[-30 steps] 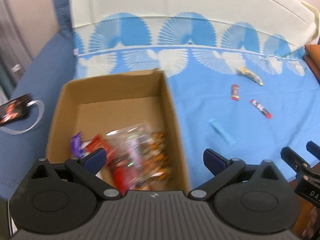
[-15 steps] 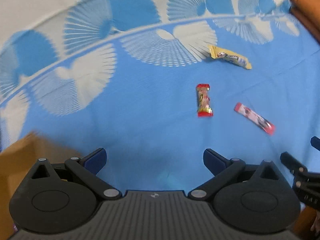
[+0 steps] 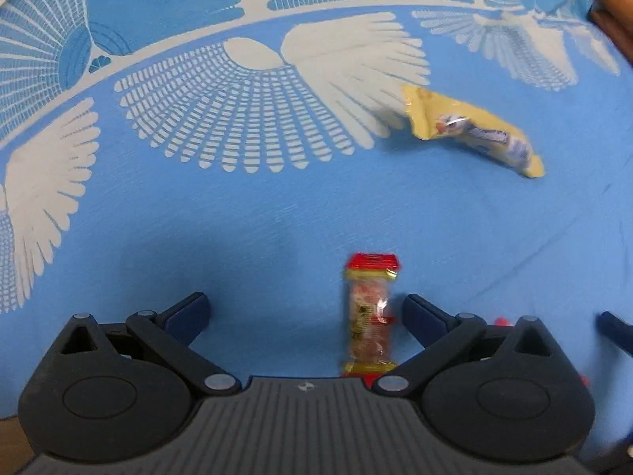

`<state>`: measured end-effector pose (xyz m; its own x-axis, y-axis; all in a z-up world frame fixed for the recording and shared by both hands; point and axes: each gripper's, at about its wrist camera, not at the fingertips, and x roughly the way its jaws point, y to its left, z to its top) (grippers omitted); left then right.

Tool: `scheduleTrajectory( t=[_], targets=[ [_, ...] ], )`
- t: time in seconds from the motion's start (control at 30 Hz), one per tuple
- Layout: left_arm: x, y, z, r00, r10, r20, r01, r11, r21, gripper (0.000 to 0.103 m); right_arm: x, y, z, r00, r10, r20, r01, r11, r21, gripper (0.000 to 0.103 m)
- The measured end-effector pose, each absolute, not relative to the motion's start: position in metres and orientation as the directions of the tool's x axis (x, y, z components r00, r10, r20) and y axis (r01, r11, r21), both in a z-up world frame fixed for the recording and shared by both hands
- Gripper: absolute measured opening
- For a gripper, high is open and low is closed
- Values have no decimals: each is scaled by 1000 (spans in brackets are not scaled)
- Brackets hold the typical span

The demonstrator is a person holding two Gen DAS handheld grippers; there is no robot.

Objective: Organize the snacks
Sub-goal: 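Grasp the red snack stick with the left tool while the right tool grasps the Nescafe stick, then carry the red snack stick and Nescafe stick over the box with both tools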

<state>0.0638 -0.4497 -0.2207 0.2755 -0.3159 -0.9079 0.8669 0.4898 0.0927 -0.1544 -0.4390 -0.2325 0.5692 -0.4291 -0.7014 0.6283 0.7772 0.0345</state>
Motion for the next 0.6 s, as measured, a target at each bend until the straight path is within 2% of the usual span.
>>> scheduleTrajectory(
  t=[0.2, 0.23, 0.27, 0.3, 0.33, 0.37, 0.4, 0.43, 0.53, 0.6],
  targets=[
    [60, -447, -219, 305, -321, -897, 866, 485, 121, 102, -152, -440, -234, 565, -442, -696, 629, 777, 17, 103],
    [58, -447, -217, 311, -324, -894, 865, 486, 125, 93, -150, -440, -232, 558, -443, -702, 630, 777, 10, 100],
    [54, -447, -213, 307, -340, -889, 870, 478, 118, 84, -151, -437, -231, 562, -440, -700, 622, 783, 7, 91],
    [48, -445, -206, 312, -362, -878, 878, 463, 121, 56, -151, -434, -229, 576, -437, -690, 606, 795, 2, 84],
    [43, -446, -203, 325, -372, -869, 883, 448, 138, 23, -151, -429, -226, 587, -435, -683, 592, 806, -5, 70],
    [38, -446, -201, 336, -366, -868, 884, 440, 157, 23, -150, -426, -225, 593, -432, -679, 580, 814, -11, 54],
    [36, -447, -201, 340, -356, -871, 883, 441, 164, 22, -150, -424, -223, 601, -428, -675, 571, 821, -12, 42],
    [35, -446, -201, 344, -351, -871, 880, 444, 169, 21, -149, -422, -222, 608, -427, -669, 565, 825, -12, 23],
    [34, -438, -195, 360, -352, -864, 873, 455, 178, 20, -149, -419, -218, 593, -445, -671, 587, 809, -18, 17],
    [33, -426, -183, 358, -370, -857, 872, 460, 166, 19, -153, -416, -211, 592, -454, -666, 605, 796, -5, 17]
  ],
)
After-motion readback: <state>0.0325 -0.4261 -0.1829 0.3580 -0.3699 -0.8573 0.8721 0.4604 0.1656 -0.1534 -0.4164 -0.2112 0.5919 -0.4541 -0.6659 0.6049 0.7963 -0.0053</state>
